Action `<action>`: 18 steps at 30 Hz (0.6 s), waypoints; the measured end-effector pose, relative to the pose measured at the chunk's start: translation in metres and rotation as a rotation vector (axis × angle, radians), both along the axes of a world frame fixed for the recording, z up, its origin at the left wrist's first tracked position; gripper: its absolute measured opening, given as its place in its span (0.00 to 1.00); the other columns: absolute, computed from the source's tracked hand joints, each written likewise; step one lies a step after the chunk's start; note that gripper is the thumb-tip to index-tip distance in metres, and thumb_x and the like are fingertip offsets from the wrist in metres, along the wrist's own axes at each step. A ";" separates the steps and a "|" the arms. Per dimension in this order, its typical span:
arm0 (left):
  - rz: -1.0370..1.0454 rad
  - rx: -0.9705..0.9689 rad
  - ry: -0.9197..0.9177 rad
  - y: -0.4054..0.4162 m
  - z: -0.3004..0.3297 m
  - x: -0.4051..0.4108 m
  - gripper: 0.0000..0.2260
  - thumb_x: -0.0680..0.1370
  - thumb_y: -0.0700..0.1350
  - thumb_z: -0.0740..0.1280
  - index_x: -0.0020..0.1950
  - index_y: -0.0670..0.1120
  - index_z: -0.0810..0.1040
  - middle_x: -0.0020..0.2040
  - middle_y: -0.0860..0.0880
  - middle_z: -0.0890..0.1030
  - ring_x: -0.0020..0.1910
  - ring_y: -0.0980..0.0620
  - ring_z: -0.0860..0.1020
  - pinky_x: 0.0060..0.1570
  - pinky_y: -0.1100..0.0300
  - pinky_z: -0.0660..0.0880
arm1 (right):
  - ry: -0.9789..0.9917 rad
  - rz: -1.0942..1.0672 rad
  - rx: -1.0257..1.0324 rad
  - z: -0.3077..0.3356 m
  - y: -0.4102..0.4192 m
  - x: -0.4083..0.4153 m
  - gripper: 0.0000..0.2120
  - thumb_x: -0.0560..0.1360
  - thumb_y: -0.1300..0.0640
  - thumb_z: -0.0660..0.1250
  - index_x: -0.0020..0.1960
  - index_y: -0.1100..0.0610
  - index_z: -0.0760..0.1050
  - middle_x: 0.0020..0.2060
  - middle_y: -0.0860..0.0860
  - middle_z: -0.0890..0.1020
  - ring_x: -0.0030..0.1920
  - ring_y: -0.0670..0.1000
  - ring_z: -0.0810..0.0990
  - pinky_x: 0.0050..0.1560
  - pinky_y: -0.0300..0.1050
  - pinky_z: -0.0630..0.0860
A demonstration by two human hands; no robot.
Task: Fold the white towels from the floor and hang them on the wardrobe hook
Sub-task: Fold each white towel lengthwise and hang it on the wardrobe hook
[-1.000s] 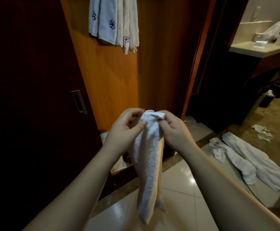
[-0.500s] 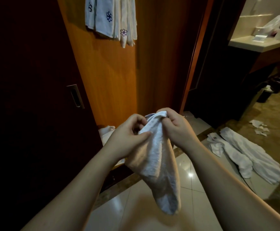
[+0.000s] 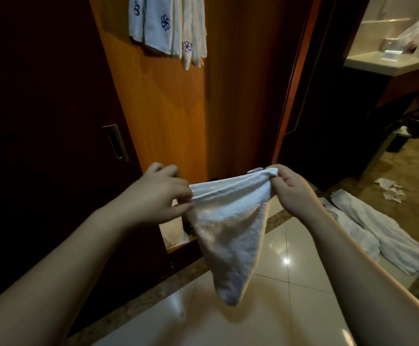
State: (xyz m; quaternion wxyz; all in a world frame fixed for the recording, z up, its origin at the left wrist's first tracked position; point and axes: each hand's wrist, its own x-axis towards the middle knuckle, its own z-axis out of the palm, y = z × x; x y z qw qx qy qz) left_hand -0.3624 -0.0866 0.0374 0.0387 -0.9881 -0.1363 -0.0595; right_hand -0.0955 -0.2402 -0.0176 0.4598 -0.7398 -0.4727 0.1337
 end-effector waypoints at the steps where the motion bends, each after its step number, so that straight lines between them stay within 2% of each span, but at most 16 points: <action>1: -0.023 0.027 -0.056 0.002 0.002 -0.001 0.08 0.79 0.57 0.63 0.48 0.56 0.79 0.45 0.61 0.75 0.50 0.56 0.67 0.59 0.53 0.60 | 0.000 -0.006 -0.007 -0.001 0.000 0.000 0.14 0.80 0.57 0.57 0.55 0.45 0.80 0.49 0.42 0.83 0.50 0.42 0.79 0.55 0.53 0.77; 3: -0.041 0.038 -0.154 0.003 0.004 -0.001 0.06 0.79 0.53 0.67 0.48 0.52 0.80 0.45 0.58 0.77 0.49 0.54 0.69 0.56 0.53 0.62 | 0.014 -0.028 0.014 0.001 0.002 -0.001 0.14 0.79 0.55 0.56 0.55 0.44 0.80 0.48 0.41 0.83 0.48 0.41 0.79 0.54 0.52 0.77; 5: -0.022 -0.035 -0.248 0.004 0.002 0.000 0.04 0.79 0.47 0.69 0.48 0.47 0.80 0.48 0.55 0.77 0.50 0.52 0.70 0.54 0.53 0.68 | 0.046 -0.049 0.063 0.005 0.004 -0.004 0.14 0.79 0.52 0.55 0.52 0.43 0.80 0.46 0.40 0.82 0.46 0.41 0.79 0.50 0.51 0.77; 8: 0.082 -0.305 -0.507 0.004 -0.003 0.003 0.06 0.78 0.42 0.71 0.43 0.43 0.76 0.60 0.55 0.73 0.60 0.56 0.73 0.55 0.62 0.73 | 0.104 -0.055 0.118 0.011 0.007 -0.007 0.14 0.78 0.51 0.55 0.51 0.43 0.80 0.46 0.38 0.82 0.46 0.41 0.79 0.49 0.51 0.76; 10: 0.182 -0.553 -0.607 0.005 -0.005 0.005 0.06 0.78 0.42 0.70 0.43 0.44 0.75 0.61 0.62 0.74 0.59 0.62 0.76 0.52 0.68 0.75 | 0.145 -0.052 0.135 0.015 0.009 -0.009 0.14 0.77 0.51 0.56 0.51 0.45 0.80 0.47 0.39 0.83 0.47 0.43 0.80 0.52 0.55 0.77; 11: 0.211 -0.693 -0.622 0.007 -0.006 0.006 0.06 0.78 0.41 0.70 0.44 0.45 0.75 0.57 0.63 0.78 0.55 0.60 0.79 0.48 0.66 0.78 | 0.160 -0.043 0.144 0.017 0.010 -0.010 0.14 0.77 0.51 0.56 0.51 0.45 0.81 0.47 0.40 0.84 0.48 0.45 0.80 0.54 0.56 0.77; 13: 0.229 -0.959 -0.631 0.013 -0.007 0.007 0.08 0.78 0.39 0.72 0.44 0.46 0.73 0.50 0.56 0.82 0.48 0.53 0.83 0.45 0.55 0.82 | 0.180 -0.012 0.175 0.022 0.011 -0.012 0.16 0.77 0.52 0.56 0.52 0.45 0.82 0.50 0.40 0.85 0.51 0.44 0.81 0.54 0.54 0.77; 14: 0.217 -1.045 -0.630 0.017 -0.007 0.007 0.10 0.77 0.38 0.72 0.44 0.47 0.72 0.48 0.54 0.81 0.46 0.50 0.82 0.45 0.50 0.80 | 0.191 -0.001 0.197 0.024 0.012 -0.014 0.16 0.76 0.53 0.56 0.52 0.45 0.82 0.51 0.40 0.85 0.51 0.42 0.81 0.53 0.51 0.76; 16: 0.171 -1.158 -0.588 0.021 -0.006 0.006 0.12 0.75 0.39 0.75 0.47 0.48 0.71 0.47 0.49 0.78 0.43 0.50 0.79 0.43 0.50 0.76 | 0.214 0.005 0.240 0.027 0.013 -0.017 0.16 0.76 0.53 0.56 0.51 0.44 0.82 0.51 0.39 0.85 0.51 0.39 0.81 0.50 0.47 0.73; 18: 0.187 -1.207 -0.469 0.023 -0.008 0.007 0.16 0.70 0.46 0.76 0.53 0.51 0.73 0.49 0.48 0.78 0.45 0.50 0.80 0.45 0.53 0.76 | 0.231 0.018 0.261 0.029 0.015 -0.022 0.16 0.75 0.52 0.56 0.48 0.42 0.82 0.51 0.40 0.86 0.48 0.38 0.81 0.48 0.45 0.71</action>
